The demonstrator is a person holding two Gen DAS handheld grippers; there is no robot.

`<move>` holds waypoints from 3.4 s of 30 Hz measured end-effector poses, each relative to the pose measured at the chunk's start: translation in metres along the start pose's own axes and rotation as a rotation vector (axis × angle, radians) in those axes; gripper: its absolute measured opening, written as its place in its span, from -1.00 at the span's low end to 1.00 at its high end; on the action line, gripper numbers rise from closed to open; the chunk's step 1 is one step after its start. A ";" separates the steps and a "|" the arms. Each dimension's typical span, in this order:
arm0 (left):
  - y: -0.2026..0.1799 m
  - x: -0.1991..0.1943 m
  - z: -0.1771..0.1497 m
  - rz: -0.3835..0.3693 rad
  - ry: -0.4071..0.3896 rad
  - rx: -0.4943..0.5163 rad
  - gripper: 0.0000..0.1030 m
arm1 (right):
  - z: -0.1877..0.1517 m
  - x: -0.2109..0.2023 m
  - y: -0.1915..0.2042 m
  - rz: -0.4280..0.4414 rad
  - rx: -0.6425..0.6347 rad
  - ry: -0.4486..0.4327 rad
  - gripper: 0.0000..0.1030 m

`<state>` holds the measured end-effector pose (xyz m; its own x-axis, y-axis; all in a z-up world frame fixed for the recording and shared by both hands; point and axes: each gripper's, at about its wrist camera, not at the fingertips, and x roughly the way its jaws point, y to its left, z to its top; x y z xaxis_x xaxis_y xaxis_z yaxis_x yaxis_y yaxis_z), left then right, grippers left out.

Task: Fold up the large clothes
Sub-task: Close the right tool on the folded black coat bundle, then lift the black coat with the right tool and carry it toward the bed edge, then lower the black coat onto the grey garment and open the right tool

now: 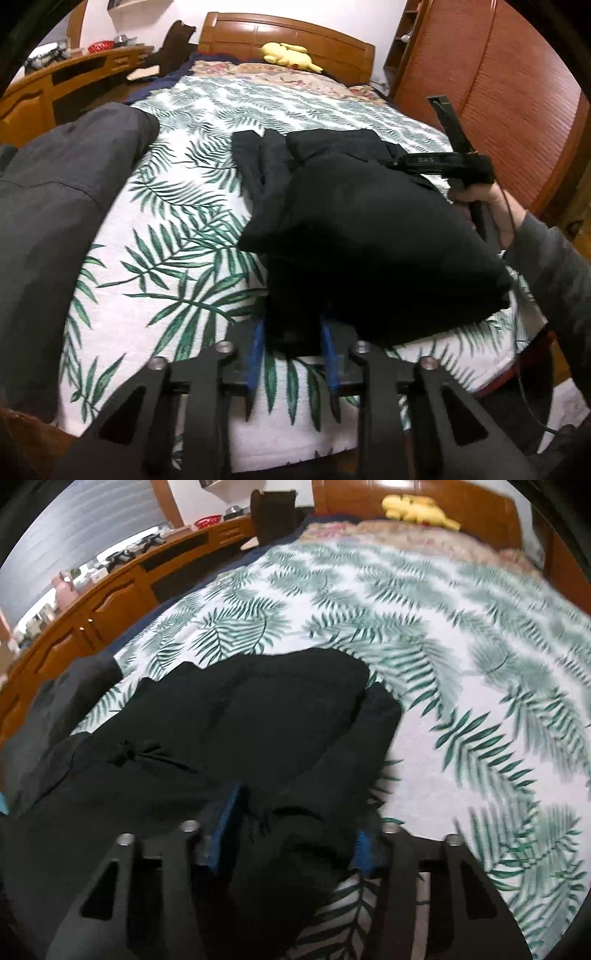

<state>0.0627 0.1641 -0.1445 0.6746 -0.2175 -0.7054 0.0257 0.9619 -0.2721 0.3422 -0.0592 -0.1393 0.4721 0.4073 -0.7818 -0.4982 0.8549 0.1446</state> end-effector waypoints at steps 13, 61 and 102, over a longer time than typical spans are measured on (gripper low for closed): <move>-0.001 -0.052 0.027 -0.002 -0.145 0.037 -0.93 | 0.015 -0.068 0.036 -0.050 -0.091 -0.179 -0.75; 0.236 -0.205 0.022 0.555 -0.237 -0.140 -0.91 | 0.149 -0.007 0.408 -0.021 -0.451 -0.134 -0.19; 0.242 -0.158 0.020 0.560 -0.149 -0.133 -0.69 | -0.015 0.001 0.456 0.371 -0.581 -0.023 -0.05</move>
<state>-0.0233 0.4346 -0.0859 0.6550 0.3520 -0.6686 -0.4502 0.8924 0.0287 0.1044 0.3260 -0.0829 0.2076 0.6521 -0.7291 -0.9357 0.3498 0.0464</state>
